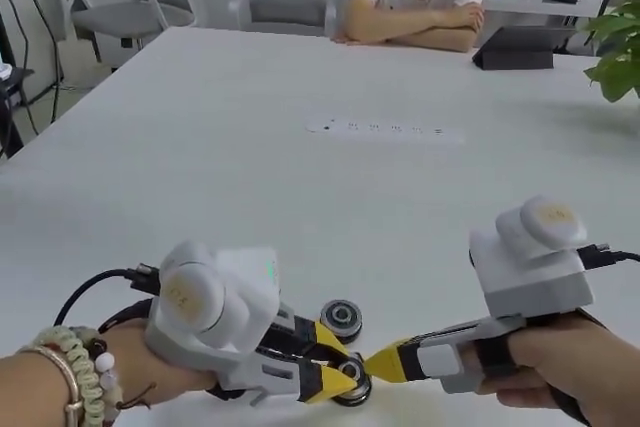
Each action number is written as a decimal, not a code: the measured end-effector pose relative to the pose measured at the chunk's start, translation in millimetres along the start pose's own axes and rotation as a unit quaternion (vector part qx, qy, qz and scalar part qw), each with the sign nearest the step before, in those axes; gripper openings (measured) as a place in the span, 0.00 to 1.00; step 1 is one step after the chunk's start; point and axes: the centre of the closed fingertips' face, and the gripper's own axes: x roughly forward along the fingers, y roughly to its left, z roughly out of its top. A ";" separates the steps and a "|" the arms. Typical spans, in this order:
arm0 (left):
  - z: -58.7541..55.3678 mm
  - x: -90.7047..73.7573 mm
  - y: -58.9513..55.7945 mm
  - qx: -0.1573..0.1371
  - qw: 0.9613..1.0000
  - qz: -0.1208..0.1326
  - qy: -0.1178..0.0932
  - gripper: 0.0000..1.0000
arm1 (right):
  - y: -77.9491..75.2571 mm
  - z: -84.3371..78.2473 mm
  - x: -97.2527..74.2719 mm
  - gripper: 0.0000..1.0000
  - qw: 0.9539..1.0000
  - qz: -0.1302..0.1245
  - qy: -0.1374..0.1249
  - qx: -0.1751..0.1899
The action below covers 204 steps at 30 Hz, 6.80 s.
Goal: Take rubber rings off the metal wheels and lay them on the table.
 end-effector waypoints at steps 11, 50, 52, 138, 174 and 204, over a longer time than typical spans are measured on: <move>0.2 0.0 -0.3 -0.003 1.000 0.001 0.000 0.07 | -0.5 0.6 0.3 0.00 1.000 0.003 -0.002 0.000; -0.5 -0.6 -2.2 0.012 1.000 -0.025 0.001 0.07 | 6.1 0.9 2.9 0.00 1.000 0.021 0.007 0.009; -0.5 -0.6 -2.1 0.012 1.000 -0.025 0.001 0.07 | 11.1 3.3 3.6 0.00 0.999 0.032 0.002 0.013; -8.4 -163.0 6.2 -0.085 0.980 0.172 -0.062 0.99 | 52.8 50.8 -12.5 0.00 0.996 0.005 -0.058 -0.062; -11.5 -168.6 -4.8 -0.116 0.975 0.171 -0.081 0.99 | 56.5 34.7 48.9 0.00 0.987 -0.005 0.046 -0.154; -8.9 -172.9 -4.9 -0.129 0.971 0.179 -0.092 0.99 | 24.0 21.3 65.6 0.04 0.973 -0.072 0.086 -0.201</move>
